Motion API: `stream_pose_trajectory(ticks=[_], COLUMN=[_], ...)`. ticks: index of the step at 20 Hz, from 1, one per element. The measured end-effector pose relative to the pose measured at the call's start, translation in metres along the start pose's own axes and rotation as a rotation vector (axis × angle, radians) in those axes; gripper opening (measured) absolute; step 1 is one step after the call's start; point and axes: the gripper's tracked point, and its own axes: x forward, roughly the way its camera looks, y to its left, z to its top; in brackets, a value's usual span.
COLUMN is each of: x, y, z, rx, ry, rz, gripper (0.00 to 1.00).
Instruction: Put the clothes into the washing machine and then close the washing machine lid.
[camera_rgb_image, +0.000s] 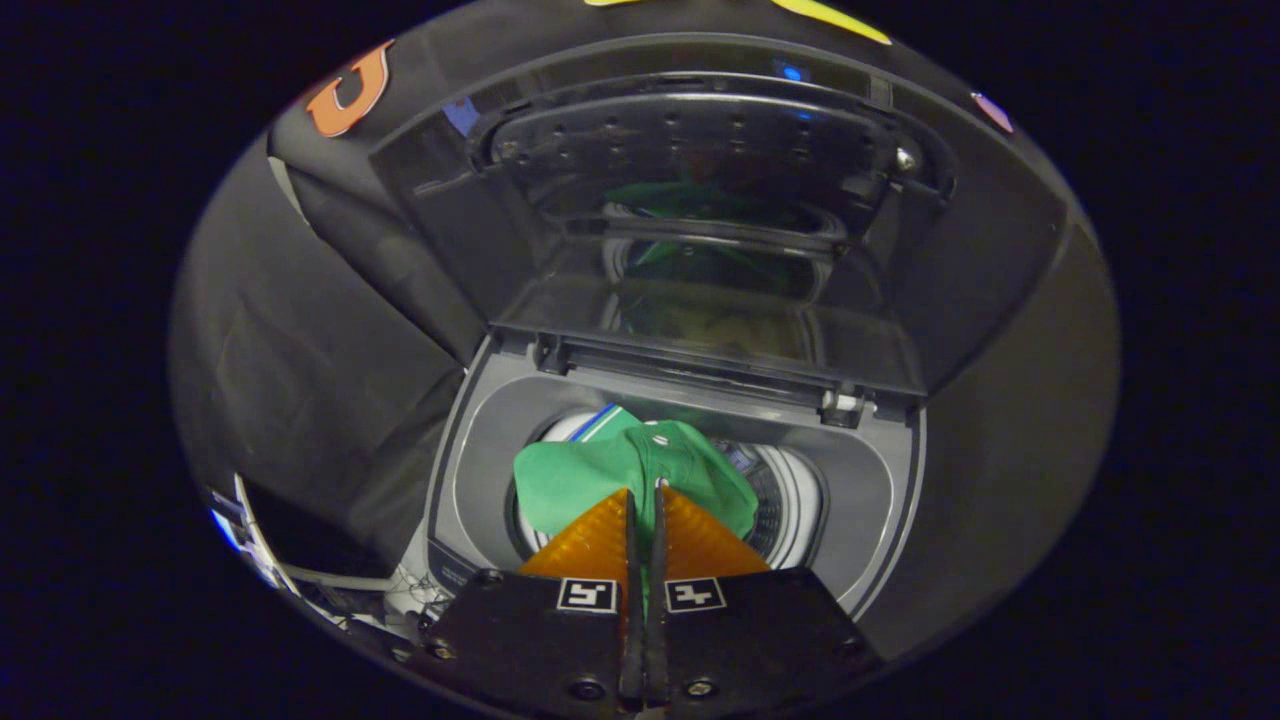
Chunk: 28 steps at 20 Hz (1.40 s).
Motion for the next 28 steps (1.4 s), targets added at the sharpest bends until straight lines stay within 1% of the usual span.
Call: stream_pose_trajectory(ticks=[10, 11, 12, 13, 14, 15, 18, 22, 25, 28], x=[0.008, 0.010, 0.012, 0.008, 0.014, 0.016, 0.012, -0.001, -0.024, -0.060], y=[-0.010, -0.010, -0.025, -0.032, -0.029, -0.024, -0.022, -0.018, -0.004, 0.014], z=[0.001, 0.000, 0.002, 0.000, -0.013, -0.014, -0.017, -0.009, 0.005, 0.025], rx=[0.045, 0.042, 0.035, 0.024, 0.023, 0.033, 0.039, -0.028, -0.103, -0.181], ry=[0.017, 0.017, 0.025, 0.050, 0.059, 0.056, 0.053, 0.002, -0.074, -0.173], rz=[-0.044, -0.043, -0.107, -0.143, -0.125, -0.106, -0.084, -0.076, -0.050, -0.009], gripper=[0.05, 0.07, 0.30, 0.54, 0.77, 1.00, 1.00, 1.00, 1.00, 1.00])
